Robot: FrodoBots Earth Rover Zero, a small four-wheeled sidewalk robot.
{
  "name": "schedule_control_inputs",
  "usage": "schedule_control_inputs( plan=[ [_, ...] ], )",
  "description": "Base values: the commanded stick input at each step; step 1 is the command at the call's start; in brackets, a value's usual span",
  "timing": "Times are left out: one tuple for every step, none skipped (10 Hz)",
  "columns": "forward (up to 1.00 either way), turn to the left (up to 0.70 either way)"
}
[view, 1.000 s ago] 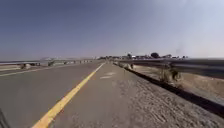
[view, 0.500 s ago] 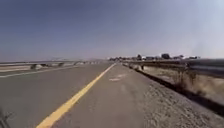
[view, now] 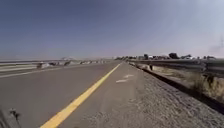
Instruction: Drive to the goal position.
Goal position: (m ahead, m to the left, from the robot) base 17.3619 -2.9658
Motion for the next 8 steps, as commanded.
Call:
schedule_control_inputs(
  plan=[
    [0.50, 0.00],
    [0.50, 0.00],
    [0.50, 0.00],
    [0.50, 0.00],
    [0.50, 0.00],
    [0.50, 0.00],
    [0.50, 0.00],
    [0.50, 0.00]
  ],
)
